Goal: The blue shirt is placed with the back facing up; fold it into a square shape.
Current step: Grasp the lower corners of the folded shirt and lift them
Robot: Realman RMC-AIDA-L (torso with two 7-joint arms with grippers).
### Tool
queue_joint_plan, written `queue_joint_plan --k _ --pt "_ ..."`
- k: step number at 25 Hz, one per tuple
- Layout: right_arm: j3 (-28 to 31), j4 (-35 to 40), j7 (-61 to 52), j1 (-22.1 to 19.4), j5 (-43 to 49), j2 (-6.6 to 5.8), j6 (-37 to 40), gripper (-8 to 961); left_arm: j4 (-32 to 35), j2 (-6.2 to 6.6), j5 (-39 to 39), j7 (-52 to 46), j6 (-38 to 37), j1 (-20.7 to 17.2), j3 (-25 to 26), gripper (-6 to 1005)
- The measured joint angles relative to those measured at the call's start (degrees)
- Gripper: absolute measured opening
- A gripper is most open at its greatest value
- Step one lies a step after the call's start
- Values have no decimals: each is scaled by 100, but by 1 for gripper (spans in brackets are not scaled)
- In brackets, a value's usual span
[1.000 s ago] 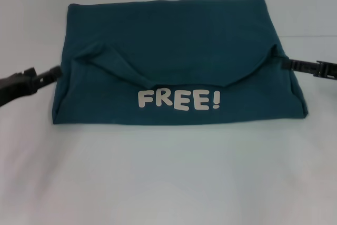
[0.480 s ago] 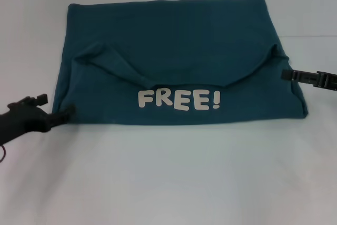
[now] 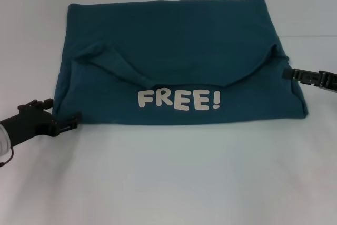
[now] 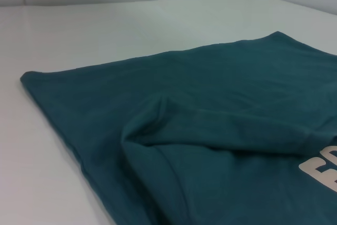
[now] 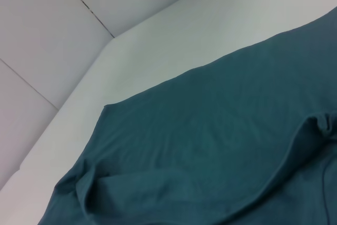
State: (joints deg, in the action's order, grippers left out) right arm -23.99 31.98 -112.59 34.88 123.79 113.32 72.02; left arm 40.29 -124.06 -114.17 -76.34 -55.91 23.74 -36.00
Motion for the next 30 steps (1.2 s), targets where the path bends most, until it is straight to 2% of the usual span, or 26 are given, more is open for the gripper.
queue_joint_plan --k 14,30 --pt "22 -34 1 -34 -5 14 -75 905 -49 -2 -165 26 189 54 -312 815" --pt "27 -10 3 -46 -18 22 -111 901 74 -6 -312 -125 201 42 -328 773"
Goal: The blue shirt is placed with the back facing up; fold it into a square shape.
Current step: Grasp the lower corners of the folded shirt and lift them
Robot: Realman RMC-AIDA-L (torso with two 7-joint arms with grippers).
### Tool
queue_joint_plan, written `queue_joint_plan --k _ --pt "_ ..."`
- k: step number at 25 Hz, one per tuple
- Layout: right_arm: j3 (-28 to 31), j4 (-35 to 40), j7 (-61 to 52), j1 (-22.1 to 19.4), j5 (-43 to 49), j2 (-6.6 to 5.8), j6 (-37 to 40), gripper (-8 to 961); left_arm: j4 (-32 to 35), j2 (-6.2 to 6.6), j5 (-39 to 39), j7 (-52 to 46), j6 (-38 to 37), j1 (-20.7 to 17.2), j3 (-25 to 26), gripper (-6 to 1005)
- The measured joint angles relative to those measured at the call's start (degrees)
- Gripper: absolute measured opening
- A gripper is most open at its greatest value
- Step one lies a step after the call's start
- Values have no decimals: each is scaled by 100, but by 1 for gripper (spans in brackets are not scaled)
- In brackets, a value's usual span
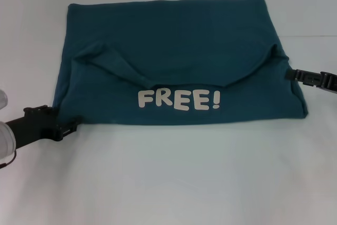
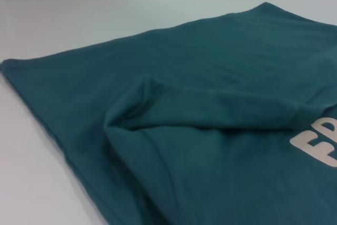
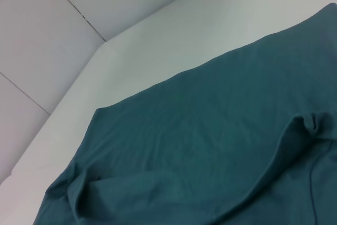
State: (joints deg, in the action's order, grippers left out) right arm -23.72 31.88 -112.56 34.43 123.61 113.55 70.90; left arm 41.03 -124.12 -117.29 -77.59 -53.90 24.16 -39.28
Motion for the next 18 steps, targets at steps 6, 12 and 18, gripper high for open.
queue_joint_plan --k 6,12,18 --pt "-17 -1 5 -21 -4 0 1 890 18 13 -8 -10 8 5 -5 600" --pt "-55 -23 2 -47 25 -41 -36 878 20 20 -8 -11 11 13 -41 211" --pt "-123 -21 -24 -53 145 -60 -30 866 20 20 -8 -14 11 11 -42 71"
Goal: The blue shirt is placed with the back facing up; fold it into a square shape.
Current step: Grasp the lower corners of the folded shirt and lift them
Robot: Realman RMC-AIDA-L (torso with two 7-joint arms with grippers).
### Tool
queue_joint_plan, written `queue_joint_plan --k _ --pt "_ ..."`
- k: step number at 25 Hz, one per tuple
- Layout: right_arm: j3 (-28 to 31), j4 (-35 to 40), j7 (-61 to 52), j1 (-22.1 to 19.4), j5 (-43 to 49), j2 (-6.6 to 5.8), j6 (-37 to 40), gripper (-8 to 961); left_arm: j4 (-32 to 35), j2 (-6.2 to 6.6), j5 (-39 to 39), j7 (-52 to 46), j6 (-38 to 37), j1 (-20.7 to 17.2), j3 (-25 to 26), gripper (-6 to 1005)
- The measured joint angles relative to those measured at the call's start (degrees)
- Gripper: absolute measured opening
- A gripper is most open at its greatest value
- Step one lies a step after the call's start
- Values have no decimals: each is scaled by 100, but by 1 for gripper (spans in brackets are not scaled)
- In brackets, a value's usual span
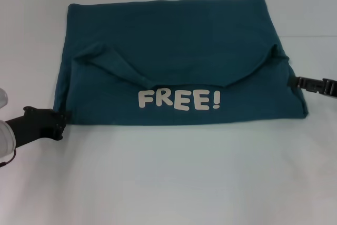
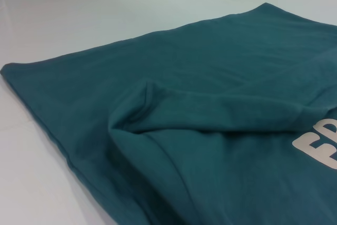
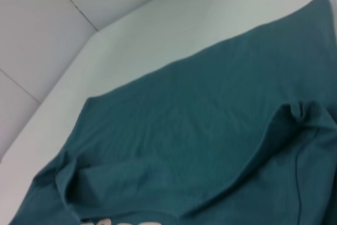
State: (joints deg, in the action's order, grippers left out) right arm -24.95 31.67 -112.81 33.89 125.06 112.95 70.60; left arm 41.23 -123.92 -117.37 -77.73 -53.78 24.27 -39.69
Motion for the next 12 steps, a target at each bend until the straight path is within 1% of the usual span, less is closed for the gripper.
queue_joint_plan --k 8,12 --pt "-289 27 -542 100 446 -57 -35 850 159 0 3 -152 -71 -71 3 -2" --pt "-425 30 -631 129 500 -30 -163 841 209 0 -46 -214 -123 -96 -13 -2"
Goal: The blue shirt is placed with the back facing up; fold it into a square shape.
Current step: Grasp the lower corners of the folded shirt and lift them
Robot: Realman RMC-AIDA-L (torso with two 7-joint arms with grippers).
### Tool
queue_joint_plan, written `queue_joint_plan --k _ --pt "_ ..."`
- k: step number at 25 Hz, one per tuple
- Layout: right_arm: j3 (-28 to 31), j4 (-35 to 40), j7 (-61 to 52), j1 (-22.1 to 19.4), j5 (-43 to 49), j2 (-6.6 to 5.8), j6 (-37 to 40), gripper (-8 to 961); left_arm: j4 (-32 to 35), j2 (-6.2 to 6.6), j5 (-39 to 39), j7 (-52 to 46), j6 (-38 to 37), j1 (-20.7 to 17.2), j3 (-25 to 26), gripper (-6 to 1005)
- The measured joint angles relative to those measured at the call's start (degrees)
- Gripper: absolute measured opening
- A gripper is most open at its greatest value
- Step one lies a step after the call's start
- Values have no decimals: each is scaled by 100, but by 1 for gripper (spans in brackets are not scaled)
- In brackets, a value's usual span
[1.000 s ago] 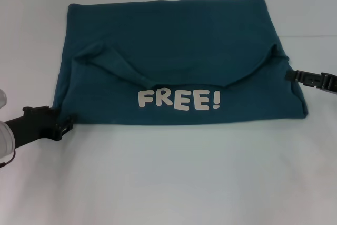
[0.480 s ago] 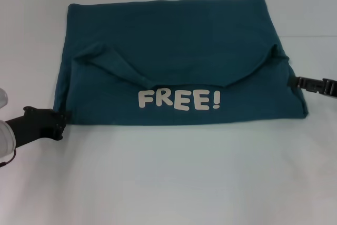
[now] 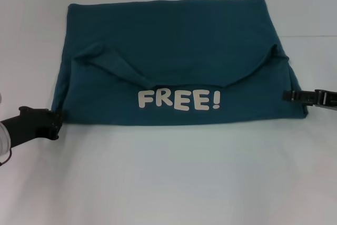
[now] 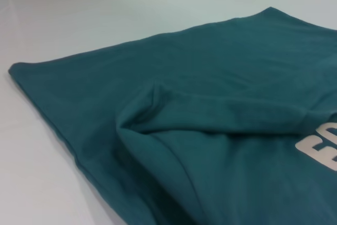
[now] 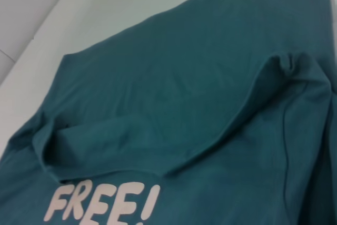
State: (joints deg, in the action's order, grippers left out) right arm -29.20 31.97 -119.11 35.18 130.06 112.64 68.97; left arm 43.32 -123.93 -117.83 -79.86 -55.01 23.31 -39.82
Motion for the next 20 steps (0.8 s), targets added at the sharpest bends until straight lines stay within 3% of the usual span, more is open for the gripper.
queue_joint_plan --k 20 --pt "-370 -82 4 -55 11 139 -508 801 -26 -2 -80 -54 -27 23 1 -1"
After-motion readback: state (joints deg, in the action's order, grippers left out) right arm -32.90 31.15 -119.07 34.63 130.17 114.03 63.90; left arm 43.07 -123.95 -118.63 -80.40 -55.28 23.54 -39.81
